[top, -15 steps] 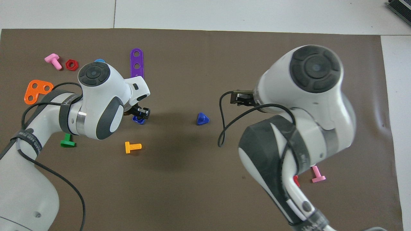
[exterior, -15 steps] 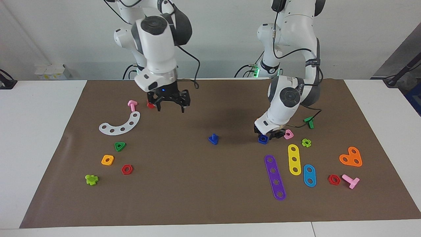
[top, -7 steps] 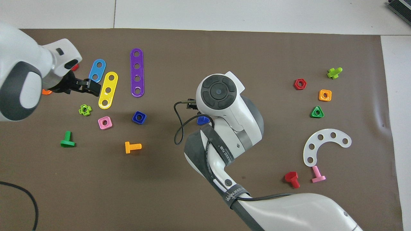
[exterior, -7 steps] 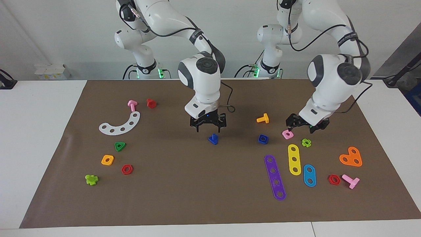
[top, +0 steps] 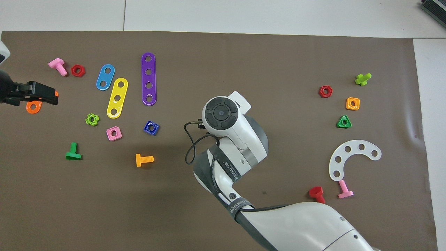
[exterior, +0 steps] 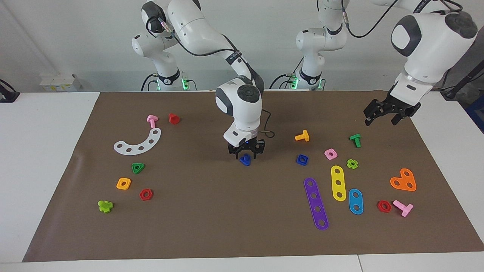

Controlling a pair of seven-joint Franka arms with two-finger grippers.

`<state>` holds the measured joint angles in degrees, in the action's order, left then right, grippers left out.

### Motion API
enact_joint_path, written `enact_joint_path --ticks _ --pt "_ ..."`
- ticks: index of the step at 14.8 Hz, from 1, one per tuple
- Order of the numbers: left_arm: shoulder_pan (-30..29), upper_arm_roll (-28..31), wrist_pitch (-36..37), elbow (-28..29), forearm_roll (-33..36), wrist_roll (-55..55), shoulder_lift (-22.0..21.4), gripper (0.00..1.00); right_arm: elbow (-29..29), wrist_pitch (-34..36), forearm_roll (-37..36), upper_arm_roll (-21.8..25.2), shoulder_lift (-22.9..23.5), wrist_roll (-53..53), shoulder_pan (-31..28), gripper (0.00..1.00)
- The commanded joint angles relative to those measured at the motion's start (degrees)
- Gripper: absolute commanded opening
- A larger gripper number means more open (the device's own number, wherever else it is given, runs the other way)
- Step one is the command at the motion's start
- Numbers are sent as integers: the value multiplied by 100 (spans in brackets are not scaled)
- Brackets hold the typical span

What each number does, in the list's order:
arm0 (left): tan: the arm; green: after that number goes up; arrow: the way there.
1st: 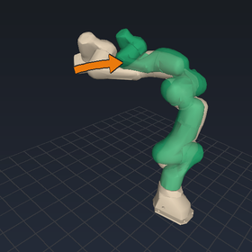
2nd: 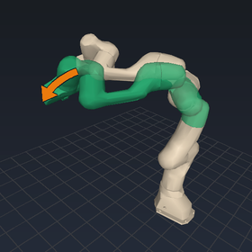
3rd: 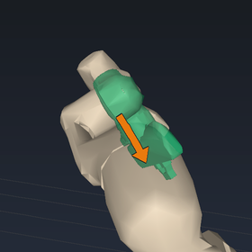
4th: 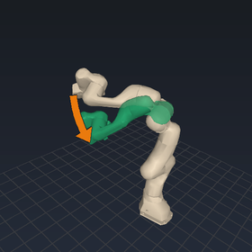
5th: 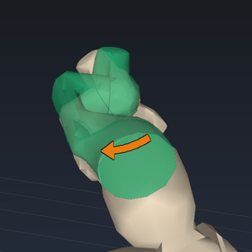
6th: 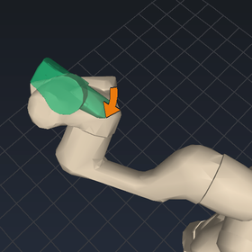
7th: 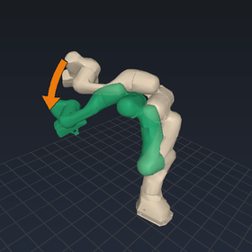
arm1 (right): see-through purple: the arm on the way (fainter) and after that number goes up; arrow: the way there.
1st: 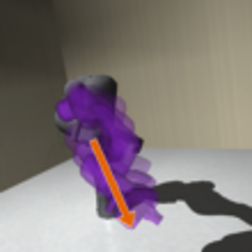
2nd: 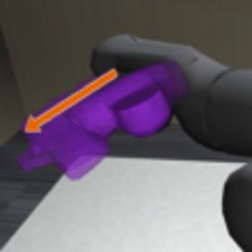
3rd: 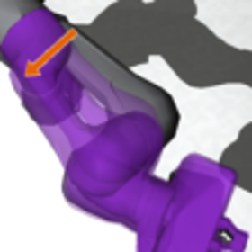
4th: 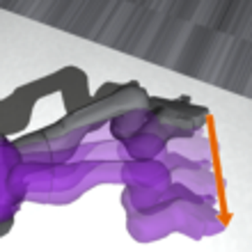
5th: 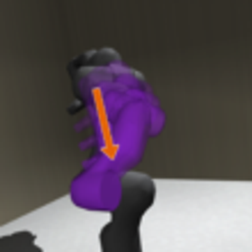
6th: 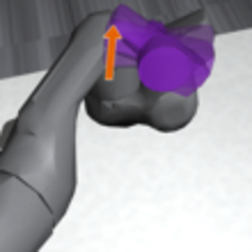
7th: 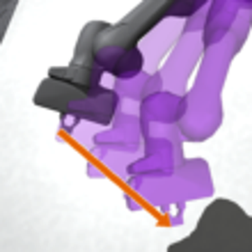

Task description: Unscrew and place screws in storage area

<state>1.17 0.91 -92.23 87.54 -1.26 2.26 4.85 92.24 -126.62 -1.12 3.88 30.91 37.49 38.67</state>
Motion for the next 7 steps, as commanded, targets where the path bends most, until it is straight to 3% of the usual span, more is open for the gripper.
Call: enact_joint_path --ticks 1,7 --pt "85 14 802 -771 107 -146 226 100 163 -153 69 -10 -23 -31 18 55" --pt "419 -74 647 -756 222 -691 210 100 206 -135 77 -19 -23 -48 35 45"
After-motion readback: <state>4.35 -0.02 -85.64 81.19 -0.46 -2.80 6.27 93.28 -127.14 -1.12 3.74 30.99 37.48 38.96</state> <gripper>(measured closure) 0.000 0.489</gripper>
